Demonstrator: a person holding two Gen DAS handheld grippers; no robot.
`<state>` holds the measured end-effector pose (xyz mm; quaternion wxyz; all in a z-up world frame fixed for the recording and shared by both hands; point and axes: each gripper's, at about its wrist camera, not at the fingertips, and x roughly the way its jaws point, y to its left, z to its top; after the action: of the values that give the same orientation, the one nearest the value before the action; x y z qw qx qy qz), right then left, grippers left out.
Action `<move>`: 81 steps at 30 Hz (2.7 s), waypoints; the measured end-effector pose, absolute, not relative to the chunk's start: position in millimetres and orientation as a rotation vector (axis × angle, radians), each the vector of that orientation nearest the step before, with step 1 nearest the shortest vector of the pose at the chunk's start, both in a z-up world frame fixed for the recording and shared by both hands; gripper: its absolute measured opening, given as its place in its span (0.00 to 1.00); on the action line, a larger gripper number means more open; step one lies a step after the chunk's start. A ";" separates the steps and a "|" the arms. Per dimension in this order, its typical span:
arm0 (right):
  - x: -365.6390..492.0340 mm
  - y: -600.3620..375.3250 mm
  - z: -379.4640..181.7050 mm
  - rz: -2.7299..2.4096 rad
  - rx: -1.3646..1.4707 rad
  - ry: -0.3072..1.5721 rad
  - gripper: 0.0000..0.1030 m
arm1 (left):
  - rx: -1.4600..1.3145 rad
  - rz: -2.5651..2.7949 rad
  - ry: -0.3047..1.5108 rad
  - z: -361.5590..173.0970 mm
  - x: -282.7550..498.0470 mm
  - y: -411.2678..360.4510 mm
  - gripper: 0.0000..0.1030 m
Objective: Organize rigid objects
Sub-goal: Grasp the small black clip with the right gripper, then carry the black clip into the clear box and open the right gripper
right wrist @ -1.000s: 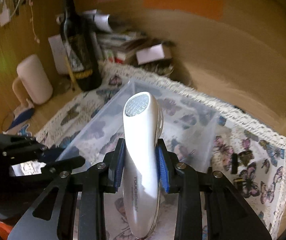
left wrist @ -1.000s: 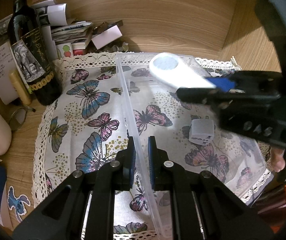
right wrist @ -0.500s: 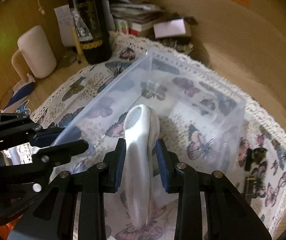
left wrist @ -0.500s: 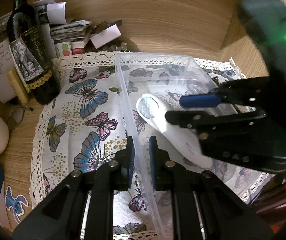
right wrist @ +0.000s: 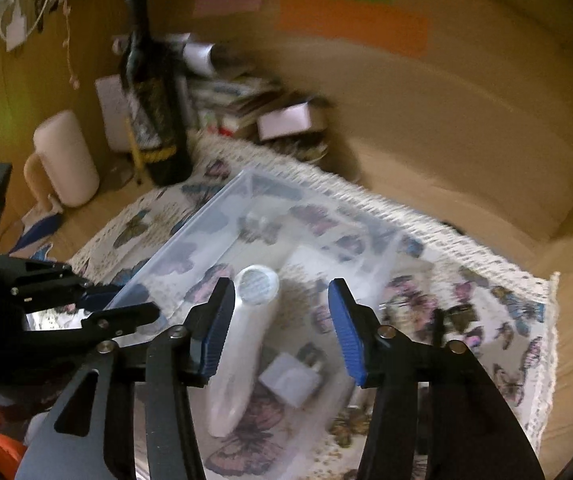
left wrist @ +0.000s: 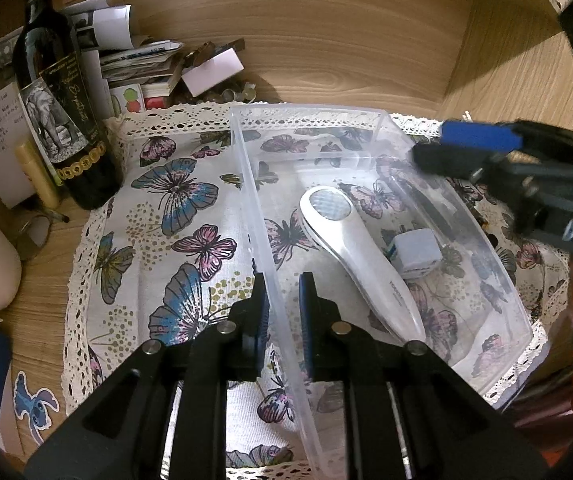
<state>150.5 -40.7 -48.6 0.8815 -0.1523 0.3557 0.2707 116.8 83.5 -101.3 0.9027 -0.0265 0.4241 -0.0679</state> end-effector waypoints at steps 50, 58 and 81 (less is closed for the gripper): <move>172.6 -211.6 -144.1 0.251 -0.038 0.995 0.35 | -0.046 -0.112 0.892 -99.7 118.7 80.2 0.12; 163.9 -206.1 -138.8 0.292 -0.042 1.004 0.19 | -0.050 -0.111 0.893 -98.8 118.9 79.2 0.12; 168.9 -164.9 -75.8 0.347 -0.076 0.793 0.18 | -0.052 -0.114 0.889 -97.9 119.6 78.0 0.12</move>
<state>168.9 -164.9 -75.8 0.9070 -0.0367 0.3843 0.1683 119.6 78.0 -97.9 0.9010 -0.0250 0.4296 -0.0552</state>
